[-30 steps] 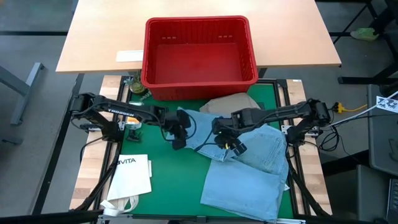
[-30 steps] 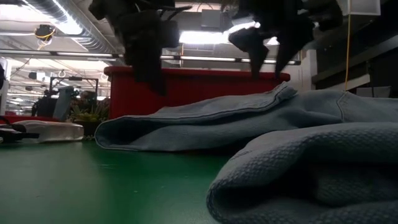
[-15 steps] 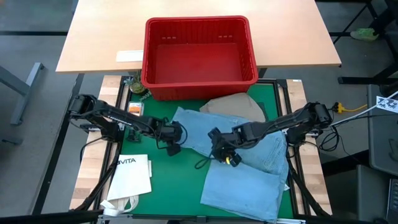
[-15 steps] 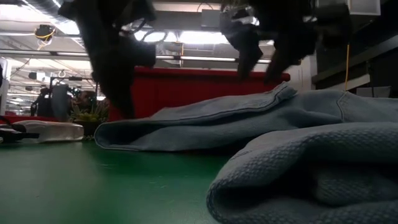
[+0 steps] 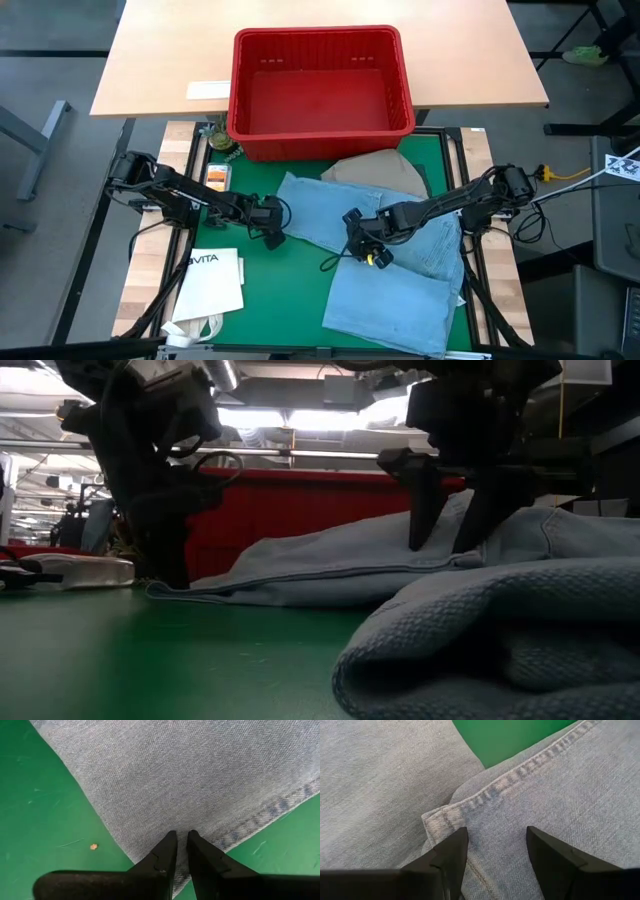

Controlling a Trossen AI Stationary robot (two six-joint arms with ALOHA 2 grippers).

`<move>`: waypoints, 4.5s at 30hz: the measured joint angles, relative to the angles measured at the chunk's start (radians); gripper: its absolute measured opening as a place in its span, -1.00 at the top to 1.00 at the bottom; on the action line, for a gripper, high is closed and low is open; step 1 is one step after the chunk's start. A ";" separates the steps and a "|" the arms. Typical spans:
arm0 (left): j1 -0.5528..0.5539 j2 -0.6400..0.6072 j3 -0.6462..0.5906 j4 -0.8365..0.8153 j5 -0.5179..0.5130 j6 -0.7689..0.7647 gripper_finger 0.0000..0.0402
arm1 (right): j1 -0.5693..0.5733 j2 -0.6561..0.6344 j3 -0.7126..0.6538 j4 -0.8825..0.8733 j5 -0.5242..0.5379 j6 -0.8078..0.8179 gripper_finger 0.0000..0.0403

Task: Fold Laundry from Bin
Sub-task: Fold the light blue pants

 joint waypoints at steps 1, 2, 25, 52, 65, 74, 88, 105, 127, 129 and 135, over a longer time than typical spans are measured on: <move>0.000 0.000 -0.001 0.008 0.000 0.000 0.78 | 0.000 0.000 0.000 0.000 0.000 0.000 -0.02; 0.000 0.001 -0.002 0.019 0.000 0.000 0.78 | 0.000 0.000 0.000 0.000 0.000 0.000 -0.02; 0.076 0.005 0.050 0.060 0.008 0.030 0.65 | 0.000 0.000 -0.001 0.010 -0.001 0.001 -0.02; 0.218 0.005 0.051 0.060 0.213 -0.079 0.02 | 0.000 0.000 -0.001 0.011 -0.001 0.000 -0.02; 0.285 -0.135 0.051 0.014 0.194 -0.018 0.02 | 0.000 0.000 -0.001 0.009 -0.001 0.000 -0.02; 0.282 -0.205 0.034 -0.074 0.093 -0.017 0.02 | 0.000 0.000 0.026 -0.027 0.015 -0.001 -0.02; 0.313 -0.179 -0.069 0.090 0.088 -0.047 0.02 | 0.000 0.000 0.066 -0.046 0.015 -0.002 -0.02; 0.313 -0.021 -0.070 0.170 0.093 -0.079 0.02 | 0.000 0.000 0.067 -0.043 0.015 -0.002 -0.02; 0.313 -0.047 -0.074 0.170 0.132 -0.052 0.95 | 0.000 -0.010 0.257 -0.386 0.182 -0.003 -0.02; 0.312 -0.079 -0.075 0.157 0.149 -0.024 0.97 | 0.000 -0.010 0.259 -0.414 0.182 -0.001 -0.02; 0.312 -0.218 -0.075 0.077 0.142 -0.017 0.98 | 0.000 -0.010 0.259 -0.448 0.223 0.001 -0.02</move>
